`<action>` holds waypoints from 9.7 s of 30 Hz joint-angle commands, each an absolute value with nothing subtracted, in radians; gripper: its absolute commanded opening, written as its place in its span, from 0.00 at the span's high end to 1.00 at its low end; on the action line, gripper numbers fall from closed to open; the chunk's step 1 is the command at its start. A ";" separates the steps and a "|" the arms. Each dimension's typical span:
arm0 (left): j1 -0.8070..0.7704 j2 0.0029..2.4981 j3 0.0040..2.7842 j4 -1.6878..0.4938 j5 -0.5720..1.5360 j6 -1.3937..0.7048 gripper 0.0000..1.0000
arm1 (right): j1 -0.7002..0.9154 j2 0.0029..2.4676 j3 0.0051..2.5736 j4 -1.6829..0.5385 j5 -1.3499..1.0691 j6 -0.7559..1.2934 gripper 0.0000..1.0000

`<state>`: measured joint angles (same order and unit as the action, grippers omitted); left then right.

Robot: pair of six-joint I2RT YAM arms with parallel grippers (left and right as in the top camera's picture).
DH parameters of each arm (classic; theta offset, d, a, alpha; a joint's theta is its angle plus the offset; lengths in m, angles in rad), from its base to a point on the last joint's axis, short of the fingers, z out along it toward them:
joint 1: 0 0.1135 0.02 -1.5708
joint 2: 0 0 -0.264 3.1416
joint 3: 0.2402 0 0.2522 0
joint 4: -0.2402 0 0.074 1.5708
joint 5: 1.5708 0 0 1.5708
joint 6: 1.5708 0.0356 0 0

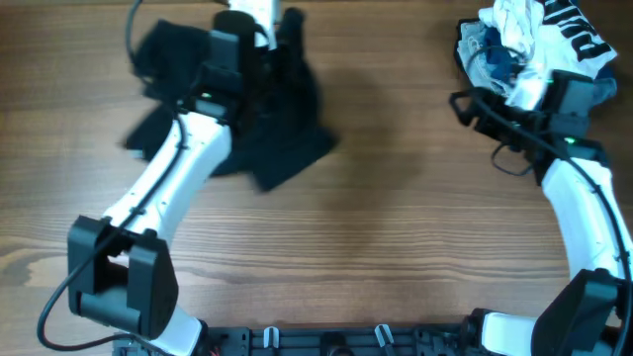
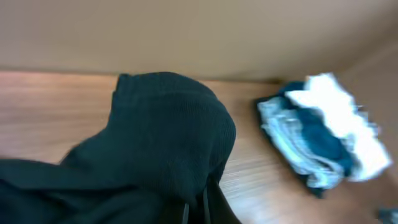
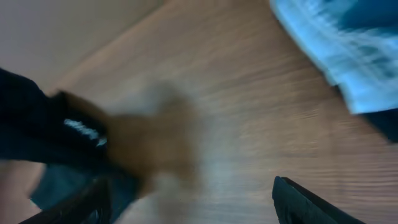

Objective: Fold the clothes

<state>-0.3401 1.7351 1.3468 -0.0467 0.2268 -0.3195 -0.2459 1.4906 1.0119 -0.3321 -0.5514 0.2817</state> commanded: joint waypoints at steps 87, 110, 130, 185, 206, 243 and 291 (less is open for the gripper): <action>0.159 1.778 1.352 -0.628 0.208 -0.345 0.00 | -0.049 1.864 1.168 -0.593 -0.386 0.201 0.96; -0.094 2.131 1.352 -0.122 -0.077 -0.186 0.10 | -0.026 1.703 1.432 -0.849 -0.329 0.078 0.20; -0.064 2.222 1.352 -0.026 0.033 -0.157 0.45 | -0.025 1.703 1.432 -0.843 -0.330 0.082 0.37; 0.002 1.403 1.353 -0.671 -0.192 -0.164 0.96 | 0.452 2.086 1.376 -0.643 -0.216 0.187 0.37; 0.002 1.402 1.353 -0.710 -0.192 -0.164 0.96 | 0.183 1.827 1.578 -0.860 -0.215 0.153 0.96; 0.002 1.393 1.358 -0.963 -0.210 -0.167 0.96 | -0.063 1.702 1.870 -1.344 -0.427 0.104 0.96; 0.002 1.479 1.358 -0.845 -0.147 -0.217 0.96 | 0.183 2.074 1.412 -0.624 -0.262 0.247 0.31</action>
